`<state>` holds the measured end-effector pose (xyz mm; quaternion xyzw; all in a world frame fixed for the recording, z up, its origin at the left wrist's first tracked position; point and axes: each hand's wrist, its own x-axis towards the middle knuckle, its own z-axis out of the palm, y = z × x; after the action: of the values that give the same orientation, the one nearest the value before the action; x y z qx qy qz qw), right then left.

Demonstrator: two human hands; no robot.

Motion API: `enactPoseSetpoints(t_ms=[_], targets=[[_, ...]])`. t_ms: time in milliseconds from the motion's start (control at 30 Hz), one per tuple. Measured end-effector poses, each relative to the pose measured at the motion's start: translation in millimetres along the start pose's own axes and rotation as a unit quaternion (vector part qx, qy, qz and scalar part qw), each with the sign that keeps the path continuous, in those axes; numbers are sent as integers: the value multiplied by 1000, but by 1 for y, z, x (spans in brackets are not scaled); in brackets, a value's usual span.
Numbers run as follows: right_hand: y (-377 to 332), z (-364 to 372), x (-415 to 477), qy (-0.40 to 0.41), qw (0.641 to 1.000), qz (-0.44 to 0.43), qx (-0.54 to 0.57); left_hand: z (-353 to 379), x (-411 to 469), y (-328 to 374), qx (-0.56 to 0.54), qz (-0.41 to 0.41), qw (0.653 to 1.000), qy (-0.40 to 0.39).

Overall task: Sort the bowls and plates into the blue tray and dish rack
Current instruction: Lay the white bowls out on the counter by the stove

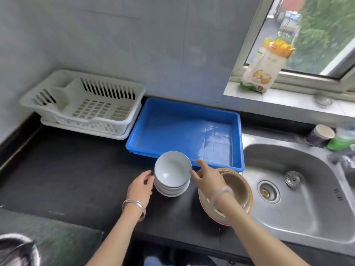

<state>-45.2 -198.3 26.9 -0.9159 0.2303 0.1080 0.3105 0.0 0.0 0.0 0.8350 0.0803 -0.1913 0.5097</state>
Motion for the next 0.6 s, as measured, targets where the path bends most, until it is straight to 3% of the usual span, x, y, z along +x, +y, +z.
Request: enactPoseSetpoints(t_ms=[133, 333, 600], targets=[[-13, 6, 22, -44, 998, 36, -34, 7, 8, 9, 8, 13, 1000, -14], [-20, 11, 28, -10, 995, 10, -94, 8, 11, 5, -3, -4, 1000, -10], [-17, -6, 26, 26, 1000, 3, 15, 12, 12, 9, -29, -29, 999, 19]])
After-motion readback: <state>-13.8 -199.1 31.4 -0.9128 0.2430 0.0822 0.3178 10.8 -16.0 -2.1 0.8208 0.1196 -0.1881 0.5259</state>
